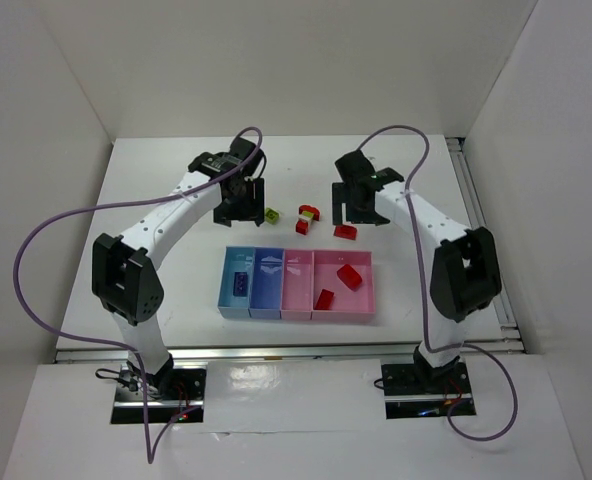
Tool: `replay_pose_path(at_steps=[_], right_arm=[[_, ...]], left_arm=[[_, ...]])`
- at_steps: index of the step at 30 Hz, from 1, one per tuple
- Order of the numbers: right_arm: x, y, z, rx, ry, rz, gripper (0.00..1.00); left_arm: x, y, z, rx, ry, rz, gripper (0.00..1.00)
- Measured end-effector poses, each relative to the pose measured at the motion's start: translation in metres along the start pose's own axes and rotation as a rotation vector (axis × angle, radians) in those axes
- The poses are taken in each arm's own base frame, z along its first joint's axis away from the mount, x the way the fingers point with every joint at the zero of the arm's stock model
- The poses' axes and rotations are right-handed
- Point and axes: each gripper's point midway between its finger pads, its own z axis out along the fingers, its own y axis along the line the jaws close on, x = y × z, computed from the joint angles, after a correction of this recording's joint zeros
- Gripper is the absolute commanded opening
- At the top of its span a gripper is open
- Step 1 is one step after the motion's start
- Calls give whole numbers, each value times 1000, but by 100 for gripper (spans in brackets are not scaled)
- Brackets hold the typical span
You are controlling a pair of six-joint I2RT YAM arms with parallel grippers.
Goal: Sort the legos into containers by color
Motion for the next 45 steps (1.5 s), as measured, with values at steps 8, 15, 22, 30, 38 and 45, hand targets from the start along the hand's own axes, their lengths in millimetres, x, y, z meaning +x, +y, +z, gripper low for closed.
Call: replay_pose_path(at_steps=[8,15,22,30,38,45], right_arm=[[31,-3,67,-31,196,-209,97],[32,3,98,-61,195,-309,92],[7,5,122,-51,127,-310,73],[-15,-4,138,-86,79,-203,42],[-13,-7,130,-89,76,-121,29],[-37,6,30,-98,-104,-93,29]], left_arm=[[2,19,9,-66,7,-44,78],[0,29,12,-94,7,-59,78],[-9,32,19,-121,1,-60,76],[-12,32,22,-125,3,-61,76],[-16,31,20,-120,-5,-60,76],[-15,27,20,-93,2,-46,76]])
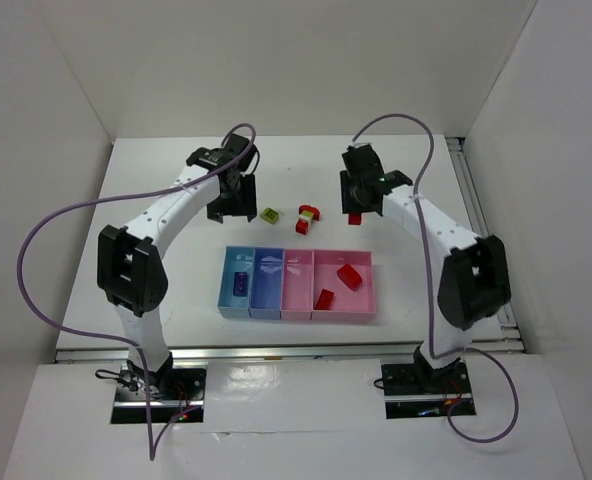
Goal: Sort the legos into containers by color
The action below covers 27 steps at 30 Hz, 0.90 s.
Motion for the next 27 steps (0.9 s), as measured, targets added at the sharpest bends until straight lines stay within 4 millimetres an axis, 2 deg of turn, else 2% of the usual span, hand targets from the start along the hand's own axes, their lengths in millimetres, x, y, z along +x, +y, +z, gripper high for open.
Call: replay_pose_path(at_steps=[2,4,5,7,9,12,14,16,17,18,20,24,27], right_arm=[[-9,14,-37,-26,-76,6,29],[-5,34,-72,-72,-130,2,29],[1,44,-87,-101,-142,-2,29],[27,67,-112,-161,-133,-24,31],[53,80,-124,-196,-98,-44,31],[93,87,-129,-196,-16,-62,32],[111,87,-127,-179,29,-64,34],[124,82,-125,-154,62,-60,40],[128,81,-123,-145,72,-56,47],[131,79,-121,-131,80,-51,69],[135,76,-116,-106,91,-46,83],[141,74,-102,-46,121,-63,85],[135,71,-99,-8,113,-67,85]], left_arm=[[1,-3,0,18,8,5,78],[2,-7,-1,40,16,6,79],[3,-9,-1,49,20,6,80],[4,-13,0,64,32,7,80],[-2,-18,4,75,34,6,82],[-12,-32,16,94,40,1,82],[-15,-38,27,95,52,-5,83],[-15,-43,41,82,78,-20,91],[-16,-45,49,76,87,-26,91],[-16,-49,58,71,105,-44,92],[-15,-52,70,67,128,-57,92],[-11,-57,90,61,177,-114,91],[-10,-58,91,57,188,-163,88]])
